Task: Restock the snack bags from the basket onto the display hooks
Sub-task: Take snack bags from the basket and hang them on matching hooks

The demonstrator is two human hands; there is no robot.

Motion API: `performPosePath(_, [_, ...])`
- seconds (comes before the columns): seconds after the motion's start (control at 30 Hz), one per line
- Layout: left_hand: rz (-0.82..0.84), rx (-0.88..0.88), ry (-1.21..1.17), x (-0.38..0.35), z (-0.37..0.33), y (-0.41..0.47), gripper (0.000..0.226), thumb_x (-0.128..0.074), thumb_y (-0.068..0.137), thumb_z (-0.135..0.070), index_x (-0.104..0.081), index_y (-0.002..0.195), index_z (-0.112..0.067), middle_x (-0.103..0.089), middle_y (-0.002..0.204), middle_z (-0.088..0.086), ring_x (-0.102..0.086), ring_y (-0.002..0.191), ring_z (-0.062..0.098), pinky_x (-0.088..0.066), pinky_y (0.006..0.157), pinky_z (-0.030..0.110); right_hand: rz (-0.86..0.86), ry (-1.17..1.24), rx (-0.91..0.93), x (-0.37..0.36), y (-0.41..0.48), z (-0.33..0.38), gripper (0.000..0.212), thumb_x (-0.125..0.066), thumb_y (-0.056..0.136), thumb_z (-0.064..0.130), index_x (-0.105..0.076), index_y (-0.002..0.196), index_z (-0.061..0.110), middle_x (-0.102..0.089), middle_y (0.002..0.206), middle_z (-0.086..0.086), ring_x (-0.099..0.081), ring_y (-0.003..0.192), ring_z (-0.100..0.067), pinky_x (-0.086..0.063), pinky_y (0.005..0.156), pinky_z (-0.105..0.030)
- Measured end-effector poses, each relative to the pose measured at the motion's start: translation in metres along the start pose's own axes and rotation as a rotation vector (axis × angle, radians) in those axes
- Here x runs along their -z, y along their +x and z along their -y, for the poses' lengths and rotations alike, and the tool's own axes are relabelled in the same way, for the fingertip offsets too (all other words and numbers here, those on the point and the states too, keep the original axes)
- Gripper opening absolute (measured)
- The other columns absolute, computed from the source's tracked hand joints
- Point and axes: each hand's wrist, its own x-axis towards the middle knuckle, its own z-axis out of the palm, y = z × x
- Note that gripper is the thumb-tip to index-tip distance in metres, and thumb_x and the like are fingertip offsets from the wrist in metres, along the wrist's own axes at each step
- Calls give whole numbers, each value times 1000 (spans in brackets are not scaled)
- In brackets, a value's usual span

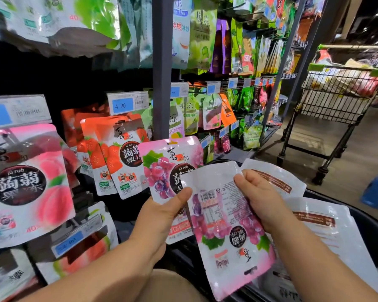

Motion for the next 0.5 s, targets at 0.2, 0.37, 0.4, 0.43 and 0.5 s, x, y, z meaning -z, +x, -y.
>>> performPosePath(0.2, [34, 37, -40, -5, -4, 1, 70, -85, 51, -43, -70, 115, -17, -76, 105, 8, -71, 102, 31, -48, 101, 54, 31, -78, 19, 0, -3, 2, 19, -56, 95, 25, -59, 80, 15, -65, 68, 4, -58, 63, -9, -47, 61, -25])
performPosePath(0.37, [4, 24, 7, -9, -8, 0, 50, -78, 69, -40, -70, 114, -21, -76, 104, 3, -70, 103, 28, -49, 100, 55, 50, -217, 82, -1, -6, 5, 23, -57, 91, 38, -62, 87, 16, -65, 77, 1, -61, 72, -13, -50, 70, -30])
performPosePath(0.4, [-5, 24, 21, -10, -8, 0, 45, -76, 72, -38, -70, 113, -21, -76, 104, 2, -71, 102, 27, -50, 99, 54, 45, -235, 87, -2, -8, 7, 22, -57, 93, 38, -62, 91, 16, -67, 79, 0, -62, 74, -13, -51, 72, -32])
performPosePath(0.43, [-19, 22, 35, -11, -9, -1, 40, -76, 76, -36, -70, 113, -21, -77, 103, 2, -71, 101, 26, -51, 98, 53, 42, -243, 91, -1, -8, 5, 22, -57, 94, 40, -62, 96, 19, -69, 84, -4, -64, 76, -15, -53, 76, -35])
performPosePath(0.5, [-56, 33, 37, -11, -10, 0, 29, -73, 83, -30, -71, 110, -20, -77, 99, 2, -72, 97, 26, -53, 95, 51, 27, -243, 100, 0, -10, 8, 24, -53, 93, 51, -59, 106, 31, -69, 96, -12, -66, 80, -17, -55, 77, -38])
